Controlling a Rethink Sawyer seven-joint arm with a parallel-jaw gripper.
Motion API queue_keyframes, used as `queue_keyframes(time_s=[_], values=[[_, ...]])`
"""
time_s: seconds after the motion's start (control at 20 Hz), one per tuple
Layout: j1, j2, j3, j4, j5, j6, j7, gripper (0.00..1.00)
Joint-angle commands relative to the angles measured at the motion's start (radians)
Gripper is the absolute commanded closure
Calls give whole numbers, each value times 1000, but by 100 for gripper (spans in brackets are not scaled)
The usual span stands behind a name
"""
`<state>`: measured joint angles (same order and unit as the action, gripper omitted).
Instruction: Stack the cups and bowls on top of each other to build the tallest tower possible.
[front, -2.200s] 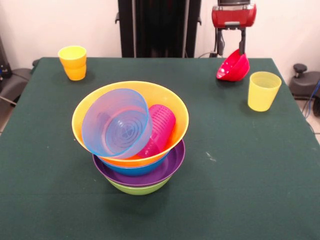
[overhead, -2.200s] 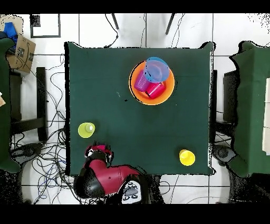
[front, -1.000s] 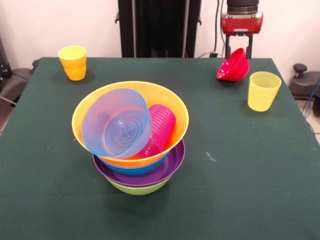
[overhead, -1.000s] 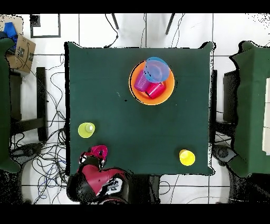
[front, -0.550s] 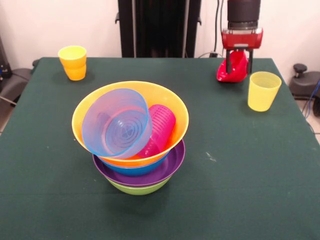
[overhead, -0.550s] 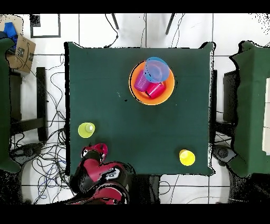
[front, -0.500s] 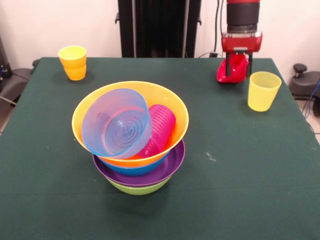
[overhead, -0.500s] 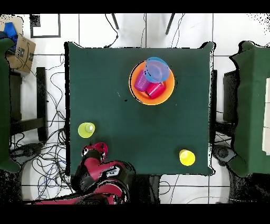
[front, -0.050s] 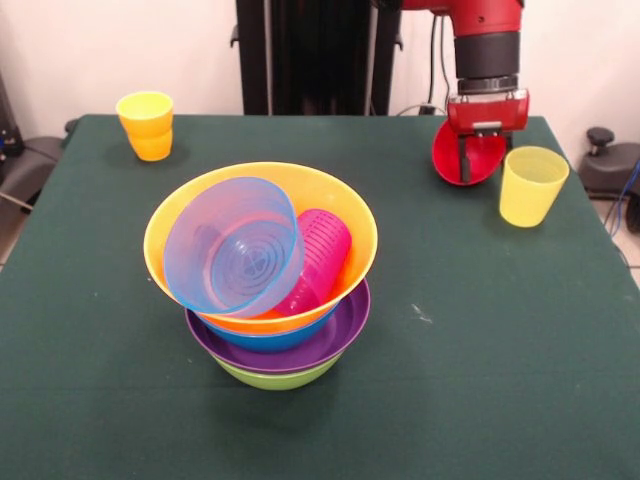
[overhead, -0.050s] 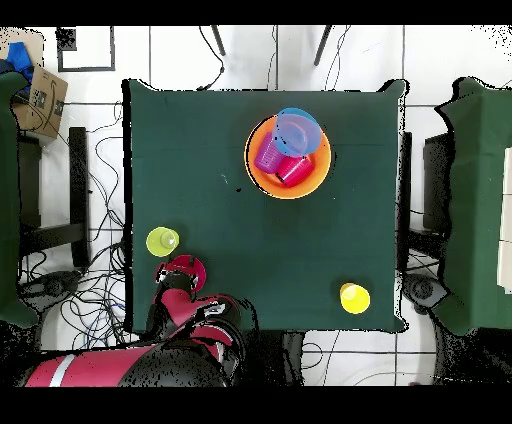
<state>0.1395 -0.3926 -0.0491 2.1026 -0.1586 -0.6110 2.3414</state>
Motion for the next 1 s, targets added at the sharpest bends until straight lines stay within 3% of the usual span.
queue_keyframes(time_s=[0.05, 0.1, 0.15, 0.7, 1.0], values=[[-34, 123, 35, -171, 10, 64, 62, 0], [-32, 121, 34, -169, 13, 67, 63, 0], [-29, 120, 31, -168, 16, 66, 63, 100], [-56, 99, 39, -172, -21, 117, 43, 100], [-98, 23, 56, -122, -52, 243, 27, 100]])
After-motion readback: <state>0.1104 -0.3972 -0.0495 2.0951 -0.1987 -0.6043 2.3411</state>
